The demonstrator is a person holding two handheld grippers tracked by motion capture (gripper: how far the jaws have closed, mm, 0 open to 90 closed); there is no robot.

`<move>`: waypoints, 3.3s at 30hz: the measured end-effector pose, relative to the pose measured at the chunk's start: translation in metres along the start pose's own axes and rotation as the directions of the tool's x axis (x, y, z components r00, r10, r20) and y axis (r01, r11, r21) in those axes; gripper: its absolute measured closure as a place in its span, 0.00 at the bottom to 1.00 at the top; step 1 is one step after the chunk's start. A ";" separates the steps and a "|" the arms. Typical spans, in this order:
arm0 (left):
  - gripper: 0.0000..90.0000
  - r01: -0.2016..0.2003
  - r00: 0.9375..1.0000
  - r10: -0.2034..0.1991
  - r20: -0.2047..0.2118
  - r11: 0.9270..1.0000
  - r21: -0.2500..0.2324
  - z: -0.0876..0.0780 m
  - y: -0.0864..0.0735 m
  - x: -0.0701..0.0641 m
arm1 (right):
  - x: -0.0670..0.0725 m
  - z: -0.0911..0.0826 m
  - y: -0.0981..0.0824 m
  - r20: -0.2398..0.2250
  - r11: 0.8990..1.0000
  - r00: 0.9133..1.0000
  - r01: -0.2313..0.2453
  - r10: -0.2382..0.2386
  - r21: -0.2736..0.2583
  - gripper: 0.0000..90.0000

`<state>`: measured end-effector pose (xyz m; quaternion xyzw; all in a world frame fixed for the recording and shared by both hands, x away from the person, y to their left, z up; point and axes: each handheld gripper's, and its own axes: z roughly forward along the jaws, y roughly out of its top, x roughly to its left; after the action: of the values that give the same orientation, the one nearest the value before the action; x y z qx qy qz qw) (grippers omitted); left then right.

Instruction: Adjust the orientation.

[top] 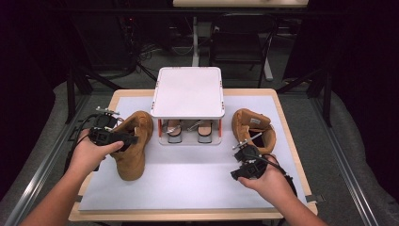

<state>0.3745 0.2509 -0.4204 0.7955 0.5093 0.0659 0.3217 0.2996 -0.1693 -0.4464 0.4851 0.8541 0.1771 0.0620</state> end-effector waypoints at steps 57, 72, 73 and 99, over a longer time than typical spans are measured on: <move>0.53 0.013 1.000 -0.013 0.005 1.000 0.027 0.007 0.000 0.000 | -0.067 -0.028 0.089 0.101 0.950 0.965 -0.257 0.242 0.179 0.67; 0.71 0.001 0.999 -0.004 0.036 0.997 0.077 0.014 0.000 -0.006 | -0.059 -0.011 0.093 0.117 0.951 0.964 -0.255 0.237 0.174 0.86; 0.73 -0.001 0.999 -0.002 0.038 0.997 0.081 0.014 0.000 -0.006 | -0.059 -0.011 0.093 0.121 0.951 0.963 -0.258 0.240 0.170 0.86; 0.87 0.038 0.998 -0.045 0.048 0.990 0.137 0.015 0.009 -0.005 | -0.026 -0.013 0.090 0.073 0.952 0.970 -0.244 0.234 0.185 0.86</move>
<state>0.3857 0.2375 -0.4255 0.8063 0.5205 0.0040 0.2811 0.3817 -0.1523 -0.4039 0.5928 0.8005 0.0875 0.0143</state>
